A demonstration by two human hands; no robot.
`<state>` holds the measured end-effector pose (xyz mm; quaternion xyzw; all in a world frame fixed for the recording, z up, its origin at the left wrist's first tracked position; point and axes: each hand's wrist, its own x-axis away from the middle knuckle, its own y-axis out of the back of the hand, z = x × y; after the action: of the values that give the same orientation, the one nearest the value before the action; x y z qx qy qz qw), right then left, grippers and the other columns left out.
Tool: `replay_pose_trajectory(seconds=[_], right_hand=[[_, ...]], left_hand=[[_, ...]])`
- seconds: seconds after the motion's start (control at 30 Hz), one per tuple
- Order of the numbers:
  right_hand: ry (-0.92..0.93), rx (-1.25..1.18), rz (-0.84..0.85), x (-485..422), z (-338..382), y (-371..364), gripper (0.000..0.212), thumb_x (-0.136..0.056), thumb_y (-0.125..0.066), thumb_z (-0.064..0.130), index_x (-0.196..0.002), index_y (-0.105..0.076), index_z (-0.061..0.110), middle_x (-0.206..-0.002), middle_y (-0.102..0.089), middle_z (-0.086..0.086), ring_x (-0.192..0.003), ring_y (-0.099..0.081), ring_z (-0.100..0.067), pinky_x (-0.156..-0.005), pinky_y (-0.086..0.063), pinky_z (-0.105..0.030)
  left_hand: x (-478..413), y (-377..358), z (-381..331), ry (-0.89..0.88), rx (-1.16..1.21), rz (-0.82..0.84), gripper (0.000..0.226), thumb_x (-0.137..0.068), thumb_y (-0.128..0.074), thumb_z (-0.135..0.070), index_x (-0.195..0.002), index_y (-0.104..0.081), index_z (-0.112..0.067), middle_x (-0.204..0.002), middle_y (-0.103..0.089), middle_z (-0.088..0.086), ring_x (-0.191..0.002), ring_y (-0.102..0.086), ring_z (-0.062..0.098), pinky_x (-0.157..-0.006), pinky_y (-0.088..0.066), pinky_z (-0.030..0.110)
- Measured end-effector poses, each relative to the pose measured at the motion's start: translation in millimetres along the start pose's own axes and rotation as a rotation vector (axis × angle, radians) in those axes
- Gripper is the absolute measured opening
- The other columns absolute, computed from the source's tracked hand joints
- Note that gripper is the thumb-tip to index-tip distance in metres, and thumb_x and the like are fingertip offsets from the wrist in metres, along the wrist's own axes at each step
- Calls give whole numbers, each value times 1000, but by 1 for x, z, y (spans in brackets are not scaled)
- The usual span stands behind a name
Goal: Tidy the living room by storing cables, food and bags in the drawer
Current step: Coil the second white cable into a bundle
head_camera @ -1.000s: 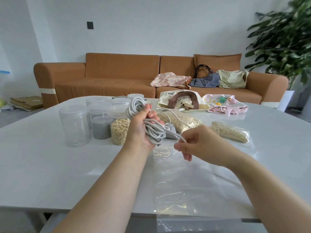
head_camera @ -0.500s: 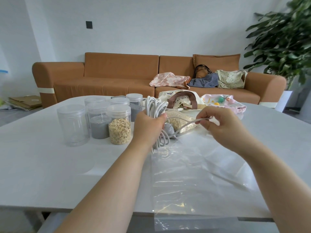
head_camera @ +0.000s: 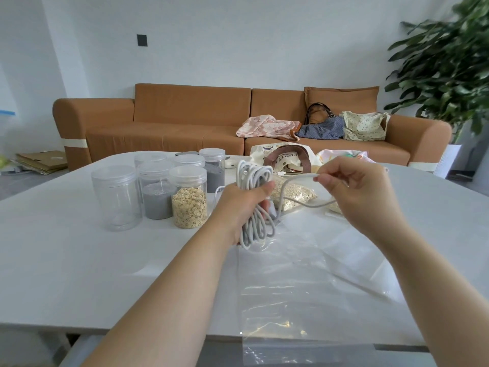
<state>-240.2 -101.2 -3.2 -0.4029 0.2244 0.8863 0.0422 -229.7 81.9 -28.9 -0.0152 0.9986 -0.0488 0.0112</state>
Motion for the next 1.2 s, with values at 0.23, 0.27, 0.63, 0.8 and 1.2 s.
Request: replay_pose_trajectory(seconds=[0.23, 0.27, 0.63, 0.8, 1.2], right_hand=[[-34, 36, 37, -4, 17, 8, 28, -77, -72, 2, -60, -64, 23, -56, -58, 0, -53, -45, -5, -51, -34, -11], [-37, 62, 32, -5, 19, 8, 26, -77, -73, 3, -60, -64, 21, -56, -58, 1, -51, -46, -4, -50, -34, -9], [-40, 224, 40, -1, 14, -5, 36, -74, -76, 9, -56, -60, 35, -62, -64, 11, -63, -59, -8, -59, -44, -18], [-172, 193, 30, -4, 8, -3, 19, -67, -82, 20, -57, -67, 16, -53, -60, 0, -44, -45, -5, -43, -33, -12], [-470, -215, -90, -6, -13, -2, 37, -64, -80, 30, -55, -51, 8, -41, -33, -1, -35, -30, -14, -41, -30, -22]], left_hand=[[-2, -3, 6, 254, 249, 510, 85, -26, -88, -57, -88, -63, -5, -59, -60, 5, -44, -56, 15, -45, -50, 25], [-2, -4, 8, 266, 267, 564, 91, -21, -88, -59, -90, -62, -5, -57, -59, 4, -44, -56, 14, -45, -50, 24], [6, -13, 10, 251, -18, 758, 70, -41, -91, -48, -88, -57, -10, -54, -55, 0, -41, -51, 10, -45, -47, 19], [11, -12, 10, 176, -47, 810, 10, -71, -57, -3, -80, -58, -8, -54, -53, 3, -44, -52, 12, -49, -46, 23], [9, -1, 7, 105, 138, 1060, 38, -73, -63, 8, -106, -52, -5, -77, -60, 4, -71, -63, 16, -79, -55, 34]])
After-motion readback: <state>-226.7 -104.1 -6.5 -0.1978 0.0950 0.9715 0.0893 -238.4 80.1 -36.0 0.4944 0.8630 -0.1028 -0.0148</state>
